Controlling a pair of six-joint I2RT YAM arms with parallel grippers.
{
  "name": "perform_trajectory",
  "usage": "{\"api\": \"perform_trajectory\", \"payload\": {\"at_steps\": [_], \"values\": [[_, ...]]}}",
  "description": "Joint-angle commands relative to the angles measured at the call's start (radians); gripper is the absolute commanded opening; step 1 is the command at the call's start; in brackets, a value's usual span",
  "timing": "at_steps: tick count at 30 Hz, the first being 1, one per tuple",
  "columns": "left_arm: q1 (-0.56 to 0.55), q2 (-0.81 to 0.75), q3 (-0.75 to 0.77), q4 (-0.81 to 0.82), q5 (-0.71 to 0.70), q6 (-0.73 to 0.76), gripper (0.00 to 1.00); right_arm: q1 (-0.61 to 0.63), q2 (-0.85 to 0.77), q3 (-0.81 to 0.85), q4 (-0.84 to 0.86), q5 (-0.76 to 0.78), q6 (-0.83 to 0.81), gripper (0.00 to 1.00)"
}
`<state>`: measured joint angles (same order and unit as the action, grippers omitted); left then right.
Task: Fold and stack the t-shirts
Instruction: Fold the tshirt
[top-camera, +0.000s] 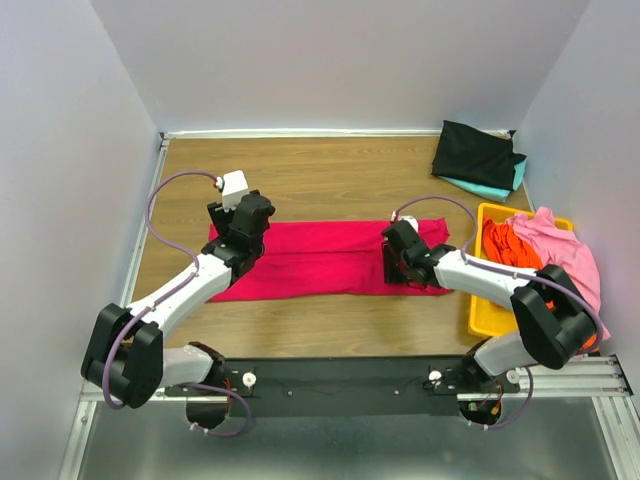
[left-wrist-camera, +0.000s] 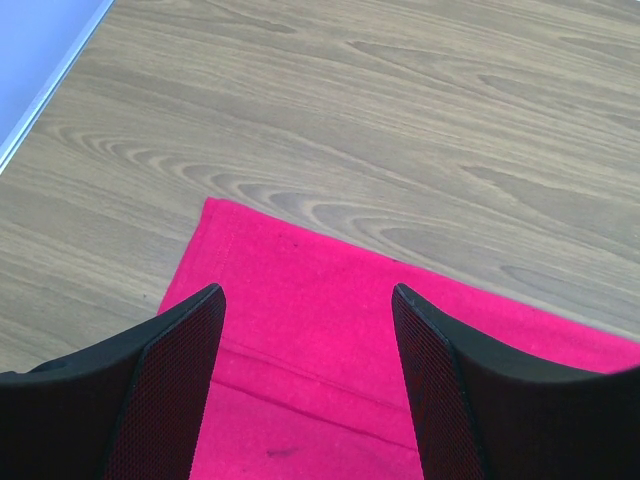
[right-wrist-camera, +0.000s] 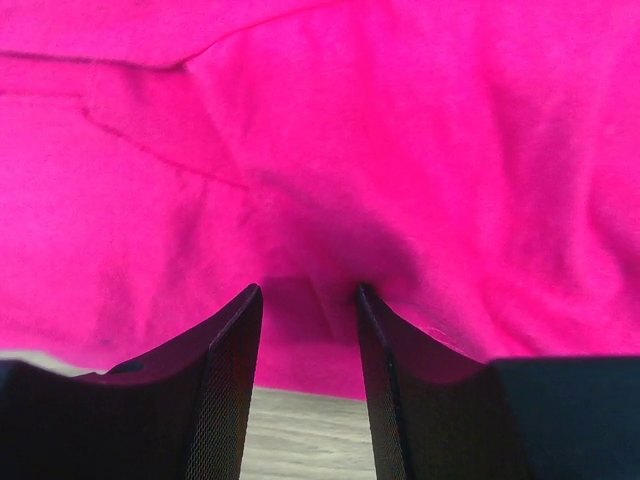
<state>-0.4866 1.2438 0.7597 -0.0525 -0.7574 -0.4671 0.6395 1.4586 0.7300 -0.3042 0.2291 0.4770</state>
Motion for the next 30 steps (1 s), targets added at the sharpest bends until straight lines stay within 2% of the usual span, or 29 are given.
{"api": "perform_trajectory", "payload": {"at_steps": [1, 5, 10, 13, 14, 17, 19, 24, 30], "values": [[-0.004, -0.003, -0.013, 0.022, -0.01, 0.002, 0.76, -0.011, -0.024, 0.012, 0.011, 0.117, 0.02, 0.5], [-0.004, 0.005, -0.011, 0.022, -0.013, 0.001, 0.76, -0.021, -0.023, 0.012, 0.001, 0.154, 0.012, 0.49], [-0.004, 0.025, -0.01, 0.022, -0.011, -0.001, 0.76, -0.032, 0.012, 0.009, -0.007, 0.161, 0.012, 0.42], [-0.004, 0.045, -0.005, 0.025, -0.01, -0.001, 0.76, -0.032, 0.016, 0.019, -0.01, 0.154, 0.012, 0.32], [-0.003, 0.051, -0.003, 0.026, -0.01, -0.001, 0.76, -0.032, 0.008, 0.025, -0.01, 0.15, 0.011, 0.24], [-0.004, 0.085, 0.009, 0.023, -0.007, 0.005, 0.76, -0.032, -0.004, 0.037, -0.015, 0.122, 0.003, 0.09], [-0.004, 0.103, 0.015, 0.017, -0.006, 0.005, 0.76, -0.032, -0.026, 0.049, -0.018, 0.09, -0.003, 0.04], [-0.004, 0.112, 0.023, 0.014, -0.008, 0.005, 0.76, -0.034, -0.067, 0.088, -0.029, 0.021, -0.031, 0.01], [-0.004, 0.114, 0.024, 0.01, -0.002, 0.007, 0.76, -0.072, -0.053, 0.118, -0.068, 0.048, -0.055, 0.0]]}}
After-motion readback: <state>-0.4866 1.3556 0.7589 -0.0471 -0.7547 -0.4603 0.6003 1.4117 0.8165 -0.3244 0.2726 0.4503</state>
